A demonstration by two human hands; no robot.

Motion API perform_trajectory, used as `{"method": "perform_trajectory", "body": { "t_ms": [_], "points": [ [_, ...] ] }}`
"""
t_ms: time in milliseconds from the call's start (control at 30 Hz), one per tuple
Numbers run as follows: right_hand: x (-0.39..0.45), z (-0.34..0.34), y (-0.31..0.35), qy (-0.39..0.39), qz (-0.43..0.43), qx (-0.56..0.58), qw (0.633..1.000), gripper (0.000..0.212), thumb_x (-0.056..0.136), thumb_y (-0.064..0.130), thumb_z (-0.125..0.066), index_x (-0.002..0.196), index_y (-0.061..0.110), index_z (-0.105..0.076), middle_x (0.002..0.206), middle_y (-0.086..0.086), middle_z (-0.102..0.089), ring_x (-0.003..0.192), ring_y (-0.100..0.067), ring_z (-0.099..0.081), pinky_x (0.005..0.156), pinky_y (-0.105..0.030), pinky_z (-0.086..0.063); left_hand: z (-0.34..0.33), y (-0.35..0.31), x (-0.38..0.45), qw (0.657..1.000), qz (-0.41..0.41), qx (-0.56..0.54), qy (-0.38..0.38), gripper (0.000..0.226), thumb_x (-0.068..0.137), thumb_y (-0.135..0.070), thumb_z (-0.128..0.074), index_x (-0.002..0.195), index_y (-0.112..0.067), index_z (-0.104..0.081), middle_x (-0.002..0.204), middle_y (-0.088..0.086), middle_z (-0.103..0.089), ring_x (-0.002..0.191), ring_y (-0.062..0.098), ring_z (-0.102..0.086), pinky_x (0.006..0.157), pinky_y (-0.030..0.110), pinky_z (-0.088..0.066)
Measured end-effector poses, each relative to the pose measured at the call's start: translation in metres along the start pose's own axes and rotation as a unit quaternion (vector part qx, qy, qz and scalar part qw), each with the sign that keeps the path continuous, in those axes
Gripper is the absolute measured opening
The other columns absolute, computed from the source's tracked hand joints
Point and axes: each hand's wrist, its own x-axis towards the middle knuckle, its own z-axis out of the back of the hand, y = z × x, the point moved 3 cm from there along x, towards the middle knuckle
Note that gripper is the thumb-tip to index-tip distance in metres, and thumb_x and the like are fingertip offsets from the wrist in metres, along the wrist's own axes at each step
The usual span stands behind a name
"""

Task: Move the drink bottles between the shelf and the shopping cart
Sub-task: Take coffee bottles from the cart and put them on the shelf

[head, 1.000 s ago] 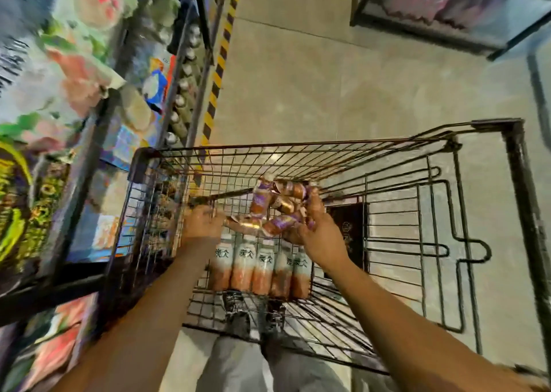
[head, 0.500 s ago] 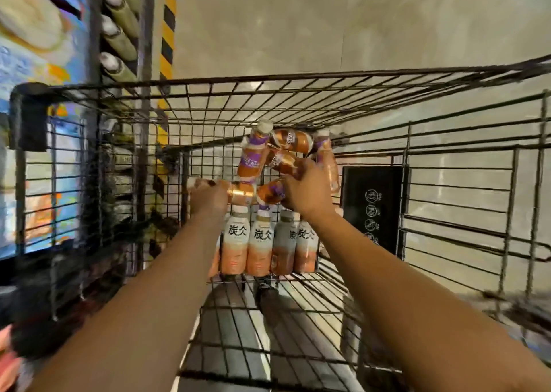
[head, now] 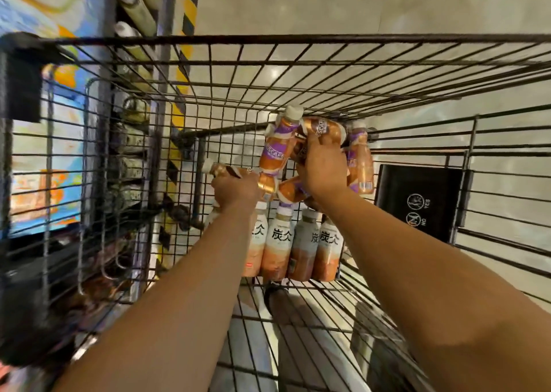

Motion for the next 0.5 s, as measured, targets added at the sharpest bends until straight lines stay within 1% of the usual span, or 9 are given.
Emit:
{"method": "perform_trajectory", "body": {
  "t_ms": [33,100,133,200,267,333,400,433,500],
  "points": [
    [0.002,-0.002,0.000,-0.003,-0.004,-0.012,1.000,0.066,0.090,0.023,-0.079,0.147,0.013,-0.049,0.134,-0.019,-0.063,0.123,-0.040,-0.060,0.094,-0.050,-0.056,0.001,0.000,-0.001,1.000,0.000,-0.020,0.003,0.061,0.081,-0.014,-0.086,0.133,-0.014,-0.054,0.116,0.007,-0.069,0.089,0.022,-0.071,0.074,0.037,-0.062],
    [0.004,-0.004,0.000,0.000,-0.004,-0.009,1.000,0.059,0.088,0.024,-0.080,0.139,0.014,-0.053,0.124,-0.016,-0.070,0.122,-0.042,-0.060,0.093,-0.050,-0.053,0.005,0.001,-0.004,0.999,-0.007,-0.048,0.010,0.062,0.076,-0.016,-0.089,0.129,-0.019,-0.057,0.115,0.006,-0.072,0.090,0.025,-0.073,0.080,0.044,-0.064],
    [0.005,-0.004,0.000,0.002,-0.002,0.002,1.000,0.054,0.087,0.025,-0.080,0.134,0.016,-0.055,0.119,-0.014,-0.073,0.120,-0.042,-0.060,0.091,-0.050,-0.053,0.009,0.001,-0.005,0.998,-0.022,-0.050,0.013,0.061,0.076,-0.018,-0.089,0.128,-0.020,-0.058,0.114,0.004,-0.071,0.093,0.024,-0.073,0.082,0.043,-0.063],
    [0.003,0.001,-0.002,0.004,0.002,0.020,1.000,0.053,0.085,0.028,-0.082,0.130,0.017,-0.056,0.113,-0.011,-0.074,0.118,-0.041,-0.061,0.088,-0.050,-0.056,0.016,-0.003,-0.011,0.997,-0.067,-0.034,0.023,0.054,0.079,-0.017,-0.088,0.125,-0.019,-0.060,0.111,-0.001,-0.071,0.096,0.020,-0.071,0.080,0.036,-0.059],
    [-0.002,0.010,-0.006,-0.007,0.007,0.028,1.000,0.054,0.084,0.031,-0.082,0.131,0.018,-0.059,0.115,-0.009,-0.074,0.120,-0.040,-0.061,0.089,-0.050,-0.057,0.024,-0.009,-0.019,0.993,-0.114,-0.020,0.037,0.044,0.080,-0.014,-0.086,0.117,-0.020,-0.063,0.104,-0.003,-0.072,0.093,0.015,-0.072,0.071,0.027,-0.056],
    [-0.011,0.020,-0.012,-0.029,0.007,0.026,0.999,0.050,0.084,0.034,-0.082,0.128,0.020,-0.062,0.115,-0.007,-0.074,0.121,-0.038,-0.061,0.095,-0.050,-0.052,0.033,-0.017,-0.035,0.987,-0.151,-0.019,0.051,0.034,0.082,-0.013,-0.084,0.105,-0.026,-0.062,0.098,-0.007,-0.070,0.089,0.007,-0.069,0.064,0.019,-0.049],
    [-0.020,0.029,-0.019,-0.043,0.007,0.048,0.998,0.043,0.083,0.037,-0.081,0.119,0.022,-0.064,0.109,-0.004,-0.076,0.113,-0.036,-0.066,0.096,-0.049,-0.052,0.042,-0.027,-0.054,0.981,-0.177,-0.027,0.071,0.036,0.084,-0.013,-0.083,0.093,-0.035,-0.056,0.093,-0.013,-0.066,0.083,-0.001,-0.063,0.061,0.014,-0.044],
    [-0.026,0.034,-0.022,-0.040,-0.002,0.074,0.996,0.042,0.082,0.040,-0.082,0.116,0.023,-0.064,0.105,-0.002,-0.076,0.105,-0.034,-0.068,0.092,-0.046,-0.055,0.048,-0.032,-0.065,0.978,-0.189,-0.028,0.078,0.037,0.084,-0.013,-0.082,0.091,-0.036,-0.054,0.092,-0.015,-0.064,0.082,-0.004,-0.060,0.061,0.014,-0.043],
    [-0.038,0.044,-0.030,-0.043,-0.028,0.139,0.989,0.046,0.078,0.050,-0.082,0.113,0.026,-0.064,0.098,0.004,-0.076,0.093,-0.027,-0.071,0.082,-0.042,-0.061,0.058,-0.041,-0.083,0.972,-0.217,-0.031,0.087,0.035,0.084,-0.013,-0.082,0.099,-0.033,-0.059,0.098,-0.013,-0.065,0.088,-0.001,-0.062,0.066,0.018,-0.045]
  ]
}}
